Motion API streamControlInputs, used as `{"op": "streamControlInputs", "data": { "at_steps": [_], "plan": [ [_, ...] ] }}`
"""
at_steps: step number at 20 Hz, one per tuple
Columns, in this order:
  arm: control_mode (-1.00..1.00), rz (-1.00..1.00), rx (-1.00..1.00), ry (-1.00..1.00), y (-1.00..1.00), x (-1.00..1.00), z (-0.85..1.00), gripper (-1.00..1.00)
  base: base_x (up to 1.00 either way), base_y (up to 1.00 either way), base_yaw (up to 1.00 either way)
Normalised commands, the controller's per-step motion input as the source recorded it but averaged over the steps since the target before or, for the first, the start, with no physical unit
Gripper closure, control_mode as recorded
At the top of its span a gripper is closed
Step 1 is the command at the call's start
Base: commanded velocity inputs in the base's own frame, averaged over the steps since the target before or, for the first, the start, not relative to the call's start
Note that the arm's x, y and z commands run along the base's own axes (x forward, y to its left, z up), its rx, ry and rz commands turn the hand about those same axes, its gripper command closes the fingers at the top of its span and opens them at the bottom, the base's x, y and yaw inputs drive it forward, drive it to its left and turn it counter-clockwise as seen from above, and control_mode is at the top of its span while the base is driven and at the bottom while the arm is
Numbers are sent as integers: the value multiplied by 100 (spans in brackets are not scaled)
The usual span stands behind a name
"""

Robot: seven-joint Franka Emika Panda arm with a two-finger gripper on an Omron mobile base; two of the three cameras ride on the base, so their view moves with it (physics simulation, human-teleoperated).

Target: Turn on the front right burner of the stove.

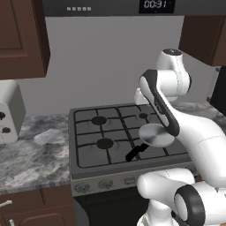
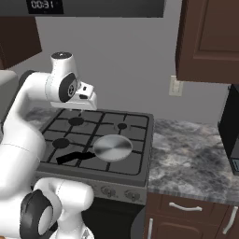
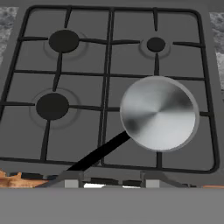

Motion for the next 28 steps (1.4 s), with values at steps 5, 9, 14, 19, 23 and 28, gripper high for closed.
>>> {"op": "streamControlInputs", "data": {
  "at_steps": [5,9,14,19,23,28],
  "plan": [
    [-100,0,0,0,-36,-13,-3,-100,0,0,0],
    [-100,0,0,0,-73,-34,-8,-100,0,0,0],
    [-100,0,0,0,-76,-39,-22,-100,0,0,0],
    [-100,0,-12,0,-98,-8,-37,-100,0,0,0],
    [-100,6,-19,-2,-94,-11,-41,-100,0,0,0],
    [-100,10,-4,-11,-74,-31,-50,-100,0,0,0]
  ]
}}
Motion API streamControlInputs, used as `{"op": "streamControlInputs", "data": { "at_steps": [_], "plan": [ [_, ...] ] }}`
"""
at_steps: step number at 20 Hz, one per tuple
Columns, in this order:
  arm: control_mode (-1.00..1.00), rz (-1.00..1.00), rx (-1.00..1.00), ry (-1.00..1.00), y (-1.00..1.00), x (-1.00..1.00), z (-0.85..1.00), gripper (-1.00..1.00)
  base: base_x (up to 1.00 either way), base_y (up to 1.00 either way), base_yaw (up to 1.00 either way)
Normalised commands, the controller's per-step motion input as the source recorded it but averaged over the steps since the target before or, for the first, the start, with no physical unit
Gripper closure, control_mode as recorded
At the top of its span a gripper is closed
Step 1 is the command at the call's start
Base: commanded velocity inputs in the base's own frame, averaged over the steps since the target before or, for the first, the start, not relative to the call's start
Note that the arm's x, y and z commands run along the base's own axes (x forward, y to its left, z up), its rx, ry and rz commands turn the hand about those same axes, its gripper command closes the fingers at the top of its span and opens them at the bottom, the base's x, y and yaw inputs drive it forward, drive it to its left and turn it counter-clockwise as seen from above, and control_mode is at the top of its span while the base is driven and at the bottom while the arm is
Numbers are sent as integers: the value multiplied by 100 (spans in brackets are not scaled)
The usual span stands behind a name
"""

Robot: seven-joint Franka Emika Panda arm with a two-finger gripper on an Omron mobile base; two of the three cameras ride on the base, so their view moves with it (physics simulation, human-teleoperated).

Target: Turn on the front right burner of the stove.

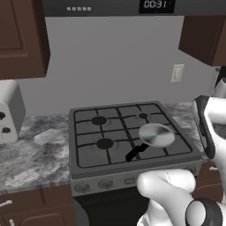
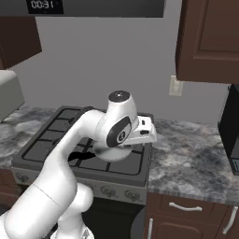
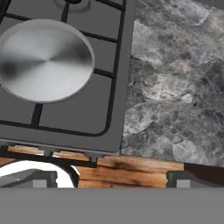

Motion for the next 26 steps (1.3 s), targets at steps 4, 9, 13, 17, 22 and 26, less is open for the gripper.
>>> {"op": "streamControlInputs", "data": {
  "at_steps": [4,9,13,17,22,26],
  "plan": [
    [-100,12,18,-24,-53,-23,-33,-100,0,0,0],
    [-100,18,5,-26,-78,-24,-60,-100,0,0,0],
    [-100,21,0,-23,-56,-14,-65,-100,0,0,0],
    [-100,18,-7,-24,-32,-22,-73,-100,0,0,0],
    [-100,14,-12,-1,-2,-13,-66,-100,0,0,0],
    [-100,6,4,-4,0,0,-63,-100,0,0,0]
  ]
}}
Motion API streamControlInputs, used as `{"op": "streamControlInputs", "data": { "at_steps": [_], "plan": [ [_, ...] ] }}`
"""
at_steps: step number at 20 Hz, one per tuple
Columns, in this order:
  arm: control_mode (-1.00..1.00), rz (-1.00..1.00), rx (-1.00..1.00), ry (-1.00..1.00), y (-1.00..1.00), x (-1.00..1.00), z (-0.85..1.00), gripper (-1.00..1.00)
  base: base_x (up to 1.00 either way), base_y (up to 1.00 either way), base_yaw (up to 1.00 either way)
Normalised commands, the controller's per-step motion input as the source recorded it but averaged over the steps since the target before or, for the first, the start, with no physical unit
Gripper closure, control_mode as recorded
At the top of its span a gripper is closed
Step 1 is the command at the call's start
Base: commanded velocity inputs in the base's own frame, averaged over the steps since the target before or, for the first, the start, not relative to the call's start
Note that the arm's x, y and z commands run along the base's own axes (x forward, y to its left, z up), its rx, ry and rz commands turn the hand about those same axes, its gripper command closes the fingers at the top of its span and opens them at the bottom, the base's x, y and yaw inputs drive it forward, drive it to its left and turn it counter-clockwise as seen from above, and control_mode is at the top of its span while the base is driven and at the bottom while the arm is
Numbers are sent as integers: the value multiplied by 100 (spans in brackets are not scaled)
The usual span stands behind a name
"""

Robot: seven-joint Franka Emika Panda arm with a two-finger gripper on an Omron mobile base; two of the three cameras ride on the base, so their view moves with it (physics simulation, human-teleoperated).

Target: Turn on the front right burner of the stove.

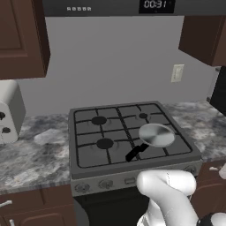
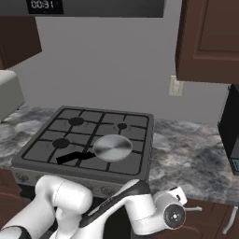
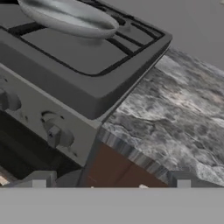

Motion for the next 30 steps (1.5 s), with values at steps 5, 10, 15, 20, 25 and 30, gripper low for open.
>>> {"op": "streamControlInputs", "data": {
  "at_steps": [5,10,15,20,25,30],
  "plan": [
    [-100,0,15,-19,0,0,-50,-100,0,0,0],
    [-100,0,33,-10,0,0,-27,-100,0,0,0],
    [-100,0,27,-2,6,0,-3,-100,0,0,0],
    [-100,0,8,0,27,0,-9,-100,0,0,0],
    [-100,-1,0,0,44,1,-20,-100,0,0,0],
    [-100,-8,0,0,38,13,-18,-100,0,0,0]
  ]
}}
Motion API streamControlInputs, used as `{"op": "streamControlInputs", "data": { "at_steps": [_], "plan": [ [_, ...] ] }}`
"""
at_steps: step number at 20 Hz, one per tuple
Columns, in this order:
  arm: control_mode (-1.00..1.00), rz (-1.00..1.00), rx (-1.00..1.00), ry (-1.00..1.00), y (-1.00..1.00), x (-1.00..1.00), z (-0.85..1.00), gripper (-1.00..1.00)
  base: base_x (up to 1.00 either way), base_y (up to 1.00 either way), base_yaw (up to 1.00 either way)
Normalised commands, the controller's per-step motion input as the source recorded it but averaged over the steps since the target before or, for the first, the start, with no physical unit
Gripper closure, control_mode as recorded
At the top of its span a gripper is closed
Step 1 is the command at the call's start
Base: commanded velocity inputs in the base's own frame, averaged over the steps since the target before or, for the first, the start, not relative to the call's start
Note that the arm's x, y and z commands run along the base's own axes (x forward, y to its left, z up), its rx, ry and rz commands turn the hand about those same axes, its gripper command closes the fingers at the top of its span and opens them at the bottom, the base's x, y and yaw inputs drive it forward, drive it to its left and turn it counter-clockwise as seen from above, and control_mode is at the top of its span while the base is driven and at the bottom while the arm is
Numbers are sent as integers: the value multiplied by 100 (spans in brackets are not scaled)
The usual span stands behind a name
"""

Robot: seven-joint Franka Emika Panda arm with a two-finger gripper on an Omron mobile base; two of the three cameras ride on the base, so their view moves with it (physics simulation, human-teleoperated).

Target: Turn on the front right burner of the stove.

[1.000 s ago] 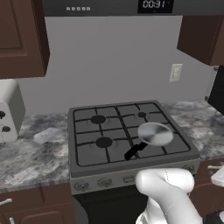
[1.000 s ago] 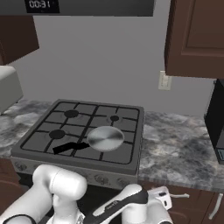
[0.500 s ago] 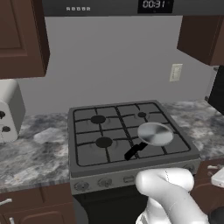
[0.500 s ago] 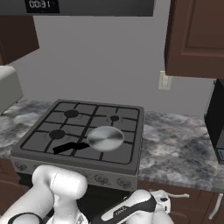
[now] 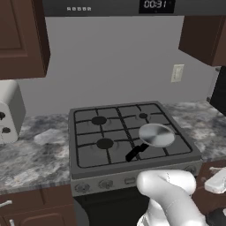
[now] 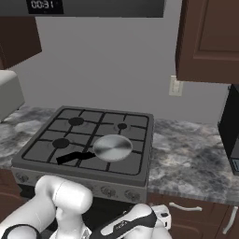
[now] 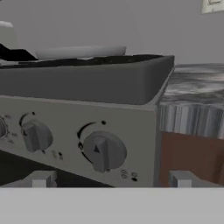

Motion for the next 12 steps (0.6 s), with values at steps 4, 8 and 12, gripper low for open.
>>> {"op": "streamControlInputs", "data": {
  "at_steps": [4,8,12],
  "plan": [
    [-100,-11,2,0,23,16,0,-100,0,0,0],
    [-100,-12,3,0,18,10,-3,-100,0,0,0],
    [-100,-12,2,-2,13,10,-13,-100,0,0,0]
  ]
}}
